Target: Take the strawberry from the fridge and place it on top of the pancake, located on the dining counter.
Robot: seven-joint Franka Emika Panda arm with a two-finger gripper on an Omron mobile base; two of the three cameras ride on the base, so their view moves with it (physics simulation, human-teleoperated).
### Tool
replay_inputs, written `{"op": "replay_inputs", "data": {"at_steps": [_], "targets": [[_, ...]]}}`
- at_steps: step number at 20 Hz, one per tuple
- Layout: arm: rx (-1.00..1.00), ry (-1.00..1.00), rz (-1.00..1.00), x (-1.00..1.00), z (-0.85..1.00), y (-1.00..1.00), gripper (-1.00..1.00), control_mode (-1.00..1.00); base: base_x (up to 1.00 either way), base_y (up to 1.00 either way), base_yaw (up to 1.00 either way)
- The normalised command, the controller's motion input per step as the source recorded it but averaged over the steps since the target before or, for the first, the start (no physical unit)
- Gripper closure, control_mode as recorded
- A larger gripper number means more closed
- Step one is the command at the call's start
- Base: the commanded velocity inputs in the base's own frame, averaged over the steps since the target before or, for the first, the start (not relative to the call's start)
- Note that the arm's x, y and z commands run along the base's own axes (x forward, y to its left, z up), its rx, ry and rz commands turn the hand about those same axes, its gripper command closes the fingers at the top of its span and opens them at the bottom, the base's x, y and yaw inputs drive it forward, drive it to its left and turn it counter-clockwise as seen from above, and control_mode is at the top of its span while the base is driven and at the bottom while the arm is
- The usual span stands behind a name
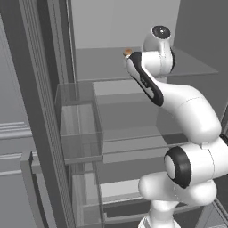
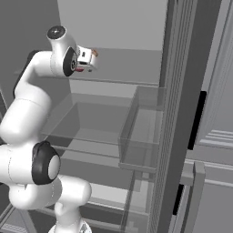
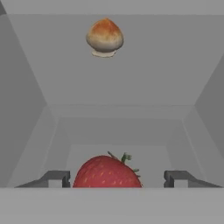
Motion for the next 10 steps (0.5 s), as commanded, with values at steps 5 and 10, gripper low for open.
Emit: {"op": "replay_inputs", "data": {"at_steps": [5, 10], "targets": [[0.0, 0.0, 0.0, 0.0, -0.12, 0.15, 1.0, -1.0, 0.0, 0.0, 0.0], [0.0, -0.04, 0.0, -0.42, 0.0, 0.16, 1.0, -1.0, 0.0, 0.0, 0.0]]}}
